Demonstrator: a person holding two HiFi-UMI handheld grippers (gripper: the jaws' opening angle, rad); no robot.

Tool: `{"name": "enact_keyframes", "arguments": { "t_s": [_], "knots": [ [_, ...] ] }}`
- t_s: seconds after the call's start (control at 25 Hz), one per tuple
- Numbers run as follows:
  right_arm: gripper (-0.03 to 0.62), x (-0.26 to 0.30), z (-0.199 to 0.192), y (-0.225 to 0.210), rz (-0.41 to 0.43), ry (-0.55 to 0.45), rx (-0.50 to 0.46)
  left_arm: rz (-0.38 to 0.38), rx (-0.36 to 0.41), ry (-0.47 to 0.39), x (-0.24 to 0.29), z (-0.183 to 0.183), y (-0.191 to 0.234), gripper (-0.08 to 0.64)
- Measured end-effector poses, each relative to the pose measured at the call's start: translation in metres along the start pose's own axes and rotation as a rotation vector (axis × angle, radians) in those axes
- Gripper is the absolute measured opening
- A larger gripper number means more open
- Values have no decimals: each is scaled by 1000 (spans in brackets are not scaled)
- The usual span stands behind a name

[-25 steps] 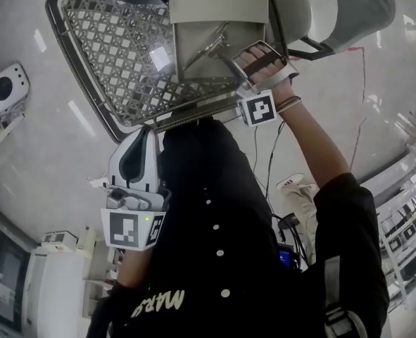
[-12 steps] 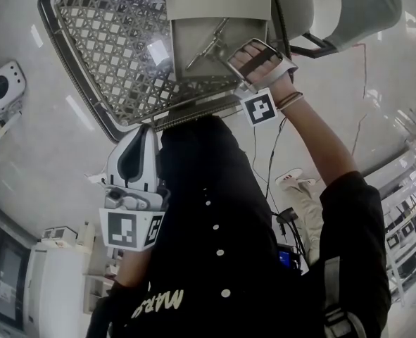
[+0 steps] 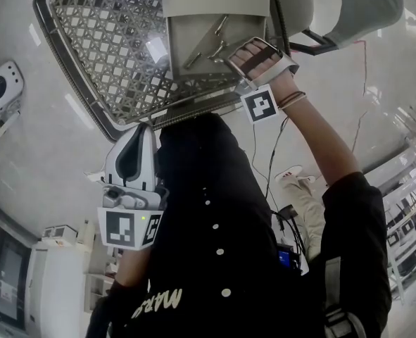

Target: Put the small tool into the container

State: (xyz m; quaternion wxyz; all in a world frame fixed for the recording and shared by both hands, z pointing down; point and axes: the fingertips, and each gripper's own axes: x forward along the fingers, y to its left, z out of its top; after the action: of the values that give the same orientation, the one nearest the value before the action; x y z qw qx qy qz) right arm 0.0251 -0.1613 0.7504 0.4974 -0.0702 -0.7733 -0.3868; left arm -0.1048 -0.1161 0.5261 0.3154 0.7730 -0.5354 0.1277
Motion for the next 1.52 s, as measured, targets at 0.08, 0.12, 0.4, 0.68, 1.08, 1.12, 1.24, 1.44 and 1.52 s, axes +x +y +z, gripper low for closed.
{"name": "enact_keyframes", "arguments": {
  "t_s": [0.08, 0.12, 0.4, 0.68, 1.08, 1.12, 1.24, 1.44, 1.52],
  "knots": [
    [118, -1, -1, 3, 19, 1, 21, -3, 1, 1, 0, -1, -1, 29],
    [118, -1, -1, 4, 26, 1, 31, -3, 1, 2, 0, -2, -1, 29],
    [97, -9, -7, 14, 42, 14, 45, -12, 1, -3, 1, -4, -2, 29],
    [17, -20, -6, 2, -9, 21, 53, -20, 17, -16, -3, 1, -8, 29],
    [14, -96, 0, -57, -208, 39, 139, -43, 90, -116, -23, 47, -32, 29],
    [14, -107, 1, -67, -238, 33, 178, -45, 103, -129, -25, 53, -34, 29],
    [14, -138, 3, -96, -324, 13, 293, -55, 143, -168, -28, 69, -41, 29],
    [14, -191, 7, -134, -420, -33, 474, -66, 193, -222, -35, 95, -53, 29],
    [14, -214, 9, -145, -463, -64, 587, -72, 208, -241, -41, 104, -59, 29]
  ]
}}
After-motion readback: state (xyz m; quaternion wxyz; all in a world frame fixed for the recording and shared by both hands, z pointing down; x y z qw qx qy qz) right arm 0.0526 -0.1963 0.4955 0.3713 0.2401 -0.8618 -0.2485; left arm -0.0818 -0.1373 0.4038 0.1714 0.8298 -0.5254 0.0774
